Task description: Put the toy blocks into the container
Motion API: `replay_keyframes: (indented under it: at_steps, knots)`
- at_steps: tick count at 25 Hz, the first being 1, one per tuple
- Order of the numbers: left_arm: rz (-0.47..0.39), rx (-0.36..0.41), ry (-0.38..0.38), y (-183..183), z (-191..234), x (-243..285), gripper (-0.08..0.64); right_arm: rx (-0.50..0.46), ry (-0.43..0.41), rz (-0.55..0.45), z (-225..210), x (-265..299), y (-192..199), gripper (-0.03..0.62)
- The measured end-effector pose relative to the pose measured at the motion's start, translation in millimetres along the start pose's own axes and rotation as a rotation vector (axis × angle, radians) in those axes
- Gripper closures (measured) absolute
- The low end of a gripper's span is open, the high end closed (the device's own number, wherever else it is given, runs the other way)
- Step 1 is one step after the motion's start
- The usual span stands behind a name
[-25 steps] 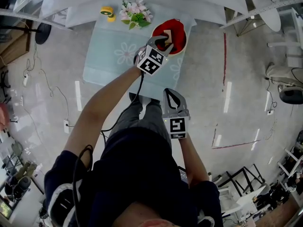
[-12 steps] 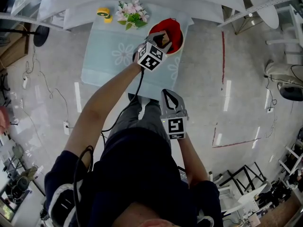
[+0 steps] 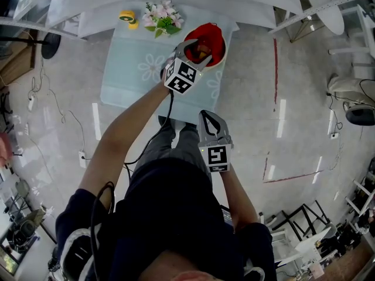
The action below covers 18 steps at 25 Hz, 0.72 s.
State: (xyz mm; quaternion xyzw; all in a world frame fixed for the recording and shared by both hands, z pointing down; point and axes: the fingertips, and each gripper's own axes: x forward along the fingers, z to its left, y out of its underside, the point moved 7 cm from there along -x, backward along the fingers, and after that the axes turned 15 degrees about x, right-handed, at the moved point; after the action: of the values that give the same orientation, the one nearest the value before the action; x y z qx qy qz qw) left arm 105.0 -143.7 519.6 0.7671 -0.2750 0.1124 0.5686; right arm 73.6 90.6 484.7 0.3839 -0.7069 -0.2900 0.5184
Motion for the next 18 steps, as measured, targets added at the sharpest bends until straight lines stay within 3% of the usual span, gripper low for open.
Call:
replay_keyframes:
  at_steps: [18]
  knots:
    - [-0.182, -0.043, -0.185, -20.7, 10.9, -113.8, 0.382, -0.024, -0.011, -0.121, 10.6, -7.6, -27.6, 0.592]
